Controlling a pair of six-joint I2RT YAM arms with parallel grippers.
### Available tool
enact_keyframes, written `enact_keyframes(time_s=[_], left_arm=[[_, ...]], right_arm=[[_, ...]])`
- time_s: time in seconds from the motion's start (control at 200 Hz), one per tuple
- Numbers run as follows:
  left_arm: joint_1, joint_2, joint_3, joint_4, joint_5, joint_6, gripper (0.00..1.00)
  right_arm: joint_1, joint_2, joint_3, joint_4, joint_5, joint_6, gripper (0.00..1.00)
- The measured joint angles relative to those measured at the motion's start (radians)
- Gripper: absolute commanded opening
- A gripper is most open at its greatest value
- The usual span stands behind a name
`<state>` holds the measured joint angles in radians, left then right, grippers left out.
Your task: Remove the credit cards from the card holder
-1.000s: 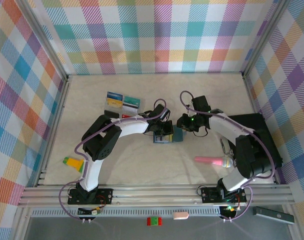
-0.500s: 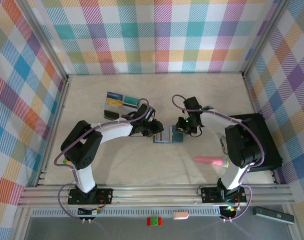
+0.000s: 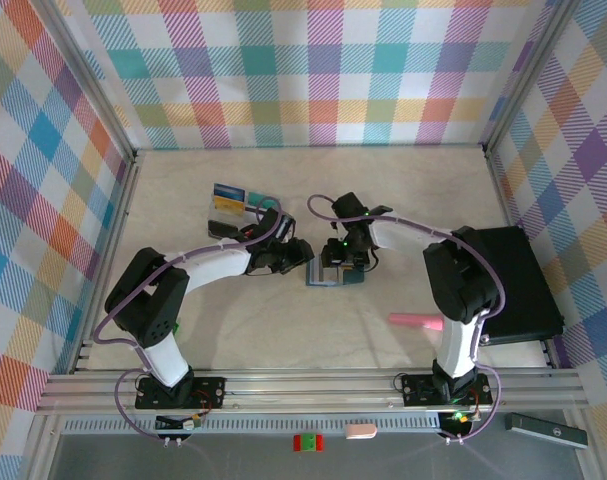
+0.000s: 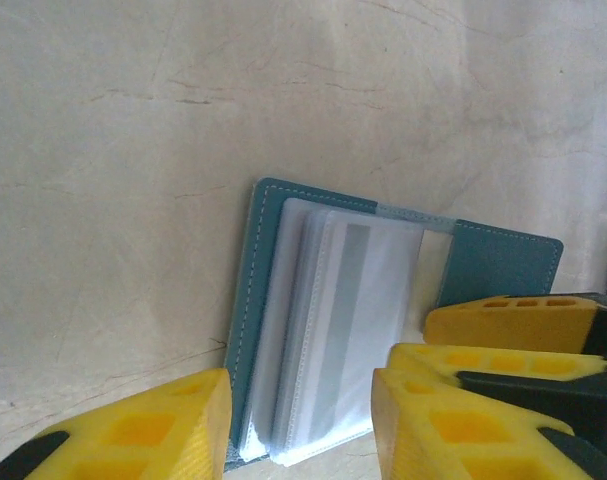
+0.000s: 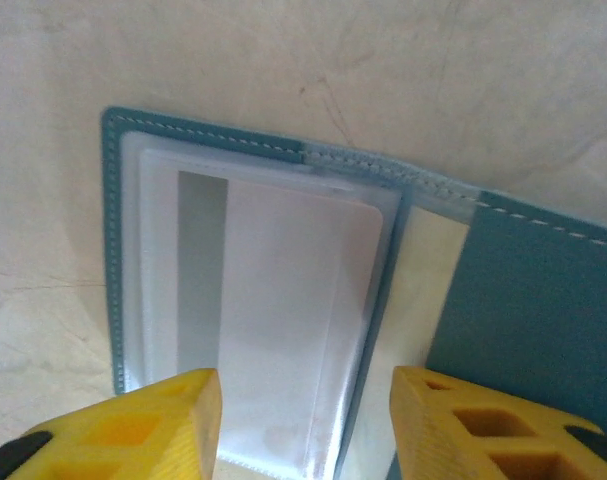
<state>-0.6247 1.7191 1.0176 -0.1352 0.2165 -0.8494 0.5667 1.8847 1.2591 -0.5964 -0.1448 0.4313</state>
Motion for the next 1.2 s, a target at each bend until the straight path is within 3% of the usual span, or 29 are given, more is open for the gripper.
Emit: enact_keyframes(time_s=[0.205,0.37,0.72,0.96,1.2], left_arm=[[0.000,0.000,-0.001,0.004,0.008,-0.003,0.43],[0.000,0.002,-0.001,0.008,0.035,-0.003,0.41],[0.000,0.049,0.000,0.044,0.113,-0.019,0.29],[-0.005,0.105,0.029,0.068,0.160,-0.023,0.22],[-0.010,0.148,0.052,0.087,0.179,-0.024,0.22]], right_arm=[[0.002,0.039,0.030,-0.033,0.014,-0.002,0.52],[0.002,0.056,0.045,-0.052,0.034,-0.002,0.44],[0.002,0.056,0.036,-0.030,0.023,0.002,0.30],[-0.010,0.044,0.012,-0.001,0.001,0.002,0.29],[-0.017,0.033,-0.005,0.018,0.002,0.005,0.25]])
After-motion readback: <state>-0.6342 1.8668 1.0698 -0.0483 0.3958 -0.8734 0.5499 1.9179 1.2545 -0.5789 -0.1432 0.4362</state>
